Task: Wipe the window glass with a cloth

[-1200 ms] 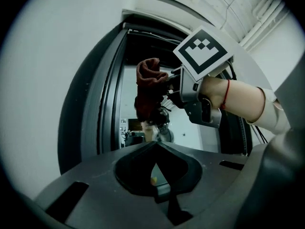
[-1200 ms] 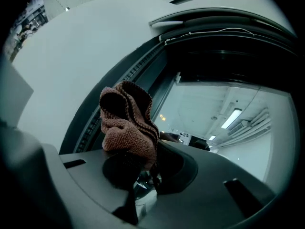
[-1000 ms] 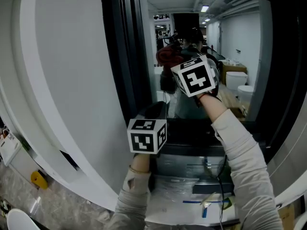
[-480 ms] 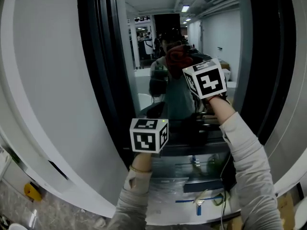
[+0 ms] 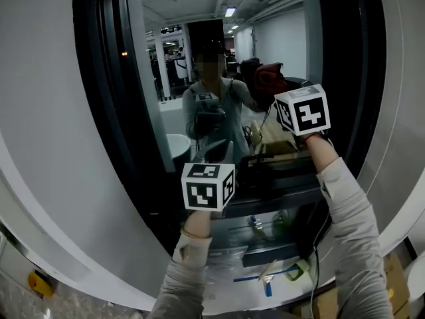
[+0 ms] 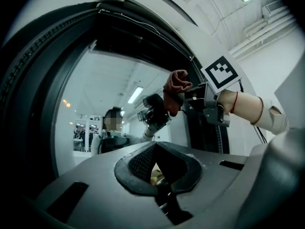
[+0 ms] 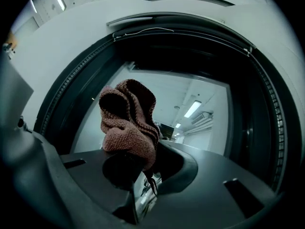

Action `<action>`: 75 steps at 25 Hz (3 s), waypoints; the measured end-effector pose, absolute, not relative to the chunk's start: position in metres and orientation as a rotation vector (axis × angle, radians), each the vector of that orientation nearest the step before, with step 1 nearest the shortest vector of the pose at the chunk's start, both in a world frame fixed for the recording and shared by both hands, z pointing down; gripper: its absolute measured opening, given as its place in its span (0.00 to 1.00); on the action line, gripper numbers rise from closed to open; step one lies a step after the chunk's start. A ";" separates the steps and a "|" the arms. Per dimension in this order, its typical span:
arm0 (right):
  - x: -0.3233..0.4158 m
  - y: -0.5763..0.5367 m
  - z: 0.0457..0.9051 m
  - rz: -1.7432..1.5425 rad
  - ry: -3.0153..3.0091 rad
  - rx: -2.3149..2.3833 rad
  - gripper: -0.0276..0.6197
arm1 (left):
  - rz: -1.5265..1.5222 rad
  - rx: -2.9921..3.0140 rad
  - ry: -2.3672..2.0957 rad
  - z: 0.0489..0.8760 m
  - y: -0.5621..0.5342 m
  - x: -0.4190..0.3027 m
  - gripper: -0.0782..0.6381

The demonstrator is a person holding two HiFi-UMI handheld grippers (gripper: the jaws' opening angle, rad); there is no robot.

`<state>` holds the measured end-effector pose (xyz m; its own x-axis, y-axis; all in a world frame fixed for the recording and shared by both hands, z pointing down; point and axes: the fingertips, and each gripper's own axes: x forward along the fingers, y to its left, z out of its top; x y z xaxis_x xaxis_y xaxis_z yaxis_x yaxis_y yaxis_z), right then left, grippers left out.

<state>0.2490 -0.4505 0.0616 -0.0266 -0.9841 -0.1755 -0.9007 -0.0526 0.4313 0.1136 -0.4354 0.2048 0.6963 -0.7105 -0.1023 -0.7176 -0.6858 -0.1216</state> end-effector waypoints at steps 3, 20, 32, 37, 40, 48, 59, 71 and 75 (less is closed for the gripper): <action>0.280 -0.444 0.065 -0.631 -1.968 2.102 0.11 | 0.076 -2.771 1.125 0.205 -0.434 0.132 0.11; 0.407 -0.419 0.087 -0.484 -1.733 2.329 0.11 | 0.054 -2.831 0.985 0.217 -0.424 0.192 0.11; 0.304 -0.391 0.100 -0.600 -2.011 2.180 0.11 | 0.067 -2.796 1.130 0.227 -0.423 0.130 0.11; 0.224 -0.394 0.116 -0.595 -2.215 2.014 0.11 | 0.065 -2.777 1.239 0.234 -0.421 0.087 0.11; 0.177 -0.405 0.131 -0.570 -2.328 1.905 0.11 | 0.059 -2.755 1.317 0.239 -0.422 0.060 0.11; 0.059 -0.439 0.172 -0.509 -2.501 1.649 0.11 | 0.041 -2.693 1.504 0.252 -0.432 -0.017 0.11; -0.031 -0.486 0.221 -0.428 -2.505 1.476 0.11 | 0.015 -2.648 1.665 0.272 -0.441 -0.080 0.11; -0.024 -0.509 0.231 -0.392 -2.477 1.476 0.11 | 0.000 -2.635 1.685 0.278 -0.447 -0.077 0.11; -0.004 -0.505 0.232 -0.388 -2.462 1.489 0.11 | -0.004 -2.649 1.658 0.280 -0.447 -0.063 0.11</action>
<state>-0.0041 -0.5049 0.2320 -0.4530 -0.8891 0.0652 -0.8260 0.4462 0.3445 -0.0632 -0.4474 0.2798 0.4370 -0.8994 -0.0070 -0.8994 -0.4369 -0.0157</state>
